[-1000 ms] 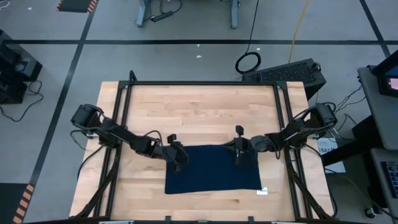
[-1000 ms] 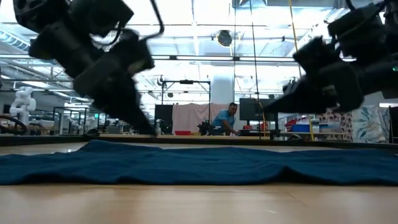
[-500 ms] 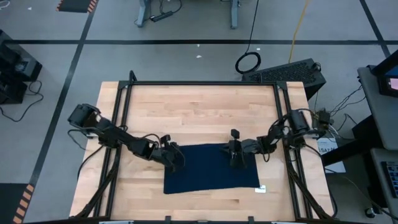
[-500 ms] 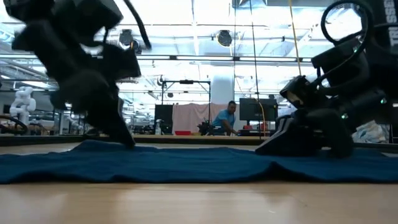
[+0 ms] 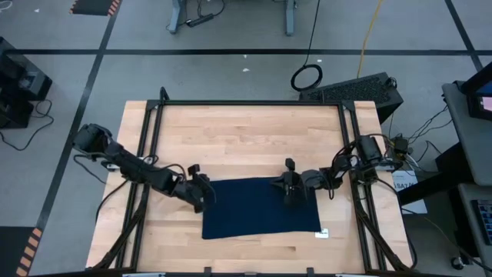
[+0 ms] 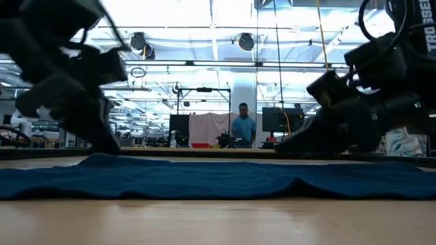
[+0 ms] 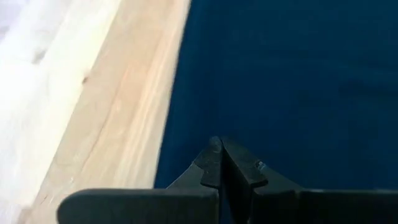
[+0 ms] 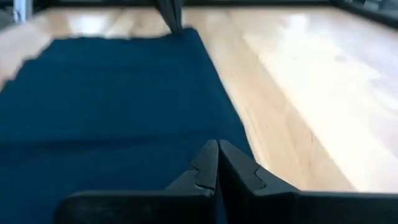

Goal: Roll towel into tight, uniform cylinder
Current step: Roll the blue cloth napkin

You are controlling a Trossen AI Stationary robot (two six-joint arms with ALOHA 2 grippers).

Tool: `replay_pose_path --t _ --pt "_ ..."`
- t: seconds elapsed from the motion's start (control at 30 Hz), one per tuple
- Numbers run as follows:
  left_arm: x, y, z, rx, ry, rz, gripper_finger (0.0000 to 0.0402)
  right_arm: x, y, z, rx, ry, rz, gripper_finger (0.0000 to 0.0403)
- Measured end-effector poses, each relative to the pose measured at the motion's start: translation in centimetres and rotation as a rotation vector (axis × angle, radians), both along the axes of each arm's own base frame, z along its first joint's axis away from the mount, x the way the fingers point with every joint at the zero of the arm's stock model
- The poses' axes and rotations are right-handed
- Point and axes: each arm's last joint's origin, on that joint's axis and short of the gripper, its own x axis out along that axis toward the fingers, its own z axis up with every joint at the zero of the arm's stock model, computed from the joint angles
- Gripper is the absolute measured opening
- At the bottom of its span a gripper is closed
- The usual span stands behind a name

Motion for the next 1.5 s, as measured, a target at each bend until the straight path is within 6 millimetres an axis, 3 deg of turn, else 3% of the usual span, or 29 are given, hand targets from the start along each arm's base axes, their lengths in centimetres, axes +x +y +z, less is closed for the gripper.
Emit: replay_pose_path --t 0.3,0.47,0.67,1.07,1.2,1.37,1.5 --pt "-2.4 0.5 -2.5 -0.002 -0.08 0.066 0.0008 2.9 0.6 2.6 -0.022 -0.133 0.014 0.0004" --pt "-2.1 0.4 -2.2 0.011 -0.114 0.047 0.0008 5.6 1.2 3.1 -0.05 -0.068 0.07 0.0004" --pt "-1.5 -0.2 -1.4 0.019 -0.17 0.002 0.0008 7.1 1.3 2.5 -0.074 0.1 0.064 0.0004" --pt "-3.5 0.8 -3.3 0.065 -0.068 0.03 0.0008 7.1 0.4 -1.0 -0.013 0.083 -0.041 0.0004" --pt "-3.6 0.8 -3.2 0.082 -0.062 0.007 0.0008 7.3 0.3 -1.3 -0.002 0.037 -0.04 0.0004" --pt "-3.6 0.7 -2.1 0.061 -0.084 -0.059 0.0008 7.6 0.4 2.3 -0.027 -0.081 -0.022 0.0004" --pt "-3.7 0.8 -0.7 0.045 -0.155 -0.046 0.0008 7.1 0.3 4.4 -0.062 -0.032 -0.013 0.0004"
